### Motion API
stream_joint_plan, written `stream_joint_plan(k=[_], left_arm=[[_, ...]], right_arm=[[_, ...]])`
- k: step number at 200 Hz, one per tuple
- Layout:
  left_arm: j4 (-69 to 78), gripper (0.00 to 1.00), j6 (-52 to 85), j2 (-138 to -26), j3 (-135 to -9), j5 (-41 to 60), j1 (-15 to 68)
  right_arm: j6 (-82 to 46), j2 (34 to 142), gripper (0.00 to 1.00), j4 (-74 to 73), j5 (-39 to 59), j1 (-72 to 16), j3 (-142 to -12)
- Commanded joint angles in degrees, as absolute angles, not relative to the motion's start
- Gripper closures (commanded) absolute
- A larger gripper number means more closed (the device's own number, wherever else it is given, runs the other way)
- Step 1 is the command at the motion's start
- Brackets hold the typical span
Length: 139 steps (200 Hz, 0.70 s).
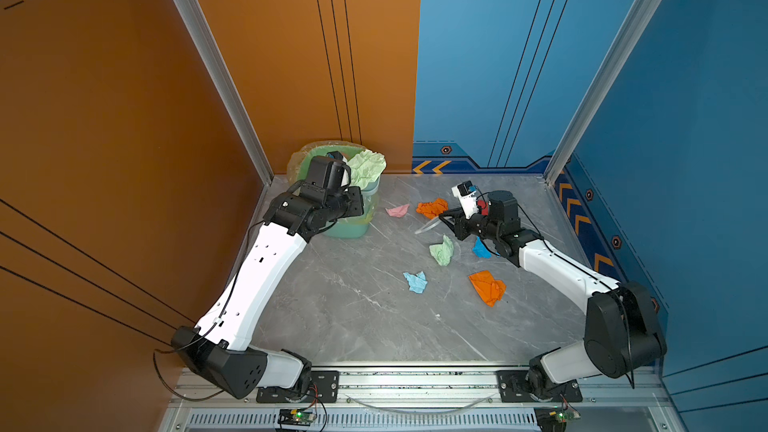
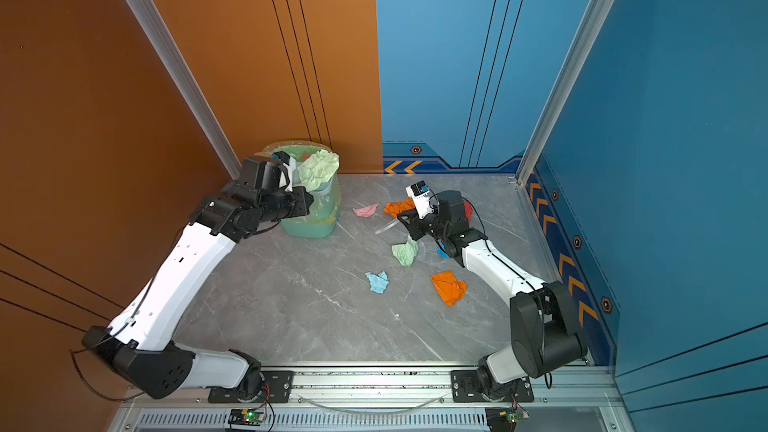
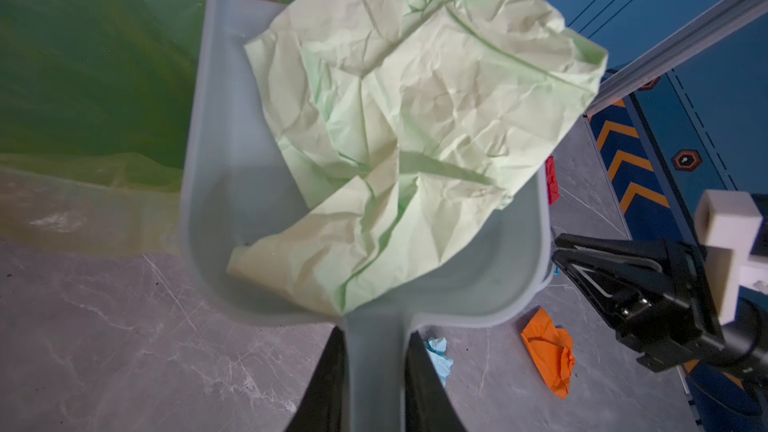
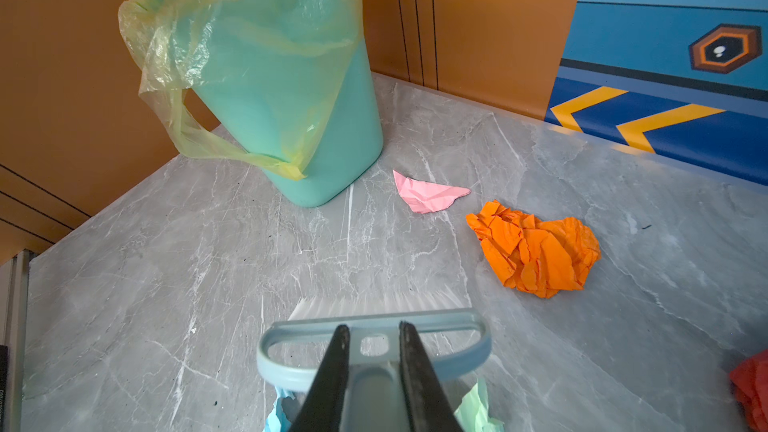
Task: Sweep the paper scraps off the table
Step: 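Raise the dustpan over the green bin with the left gripper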
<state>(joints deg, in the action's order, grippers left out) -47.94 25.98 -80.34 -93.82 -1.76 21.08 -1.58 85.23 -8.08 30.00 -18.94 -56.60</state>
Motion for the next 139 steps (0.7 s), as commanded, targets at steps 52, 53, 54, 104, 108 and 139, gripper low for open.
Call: stream_joint_plan(k=[52, 53, 54, 104, 108, 139], left_arm=[[-42.25, 1.0, 32.05, -82.51, -93.87, 12.69, 11.88], [-42.09, 1.0, 32.15, -82.57, -93.82, 12.89, 11.83], [-42.01, 1.0, 32.29, -82.64, -93.76, 13.04, 11.76], [-37.98, 1.0, 35.74, -84.75, -93.49, 19.99, 7.94], [-37.97, 1.0, 35.91, -85.01, -93.72, 20.54, 7.6], [-33.65, 1.0, 39.6, -87.04, -92.93, 26.8, 5.05]], right_arm=[[-3.36, 84.79, 1.0, -10.5, 30.33, -18.9, -56.21], [-3.39, 84.8, 1.0, -10.52, 30.37, -18.9, -56.23], [-3.41, 84.81, 1.0, -10.54, 30.34, -18.9, -56.24], [-3.43, 85.0, 1.0, -11.17, 30.5, -19.15, -56.16], [-3.47, 84.99, 1.0, -11.21, 30.49, -19.2, -56.14], [-3.34, 84.91, 1.0, -11.21, 30.24, -19.15, -56.32]])
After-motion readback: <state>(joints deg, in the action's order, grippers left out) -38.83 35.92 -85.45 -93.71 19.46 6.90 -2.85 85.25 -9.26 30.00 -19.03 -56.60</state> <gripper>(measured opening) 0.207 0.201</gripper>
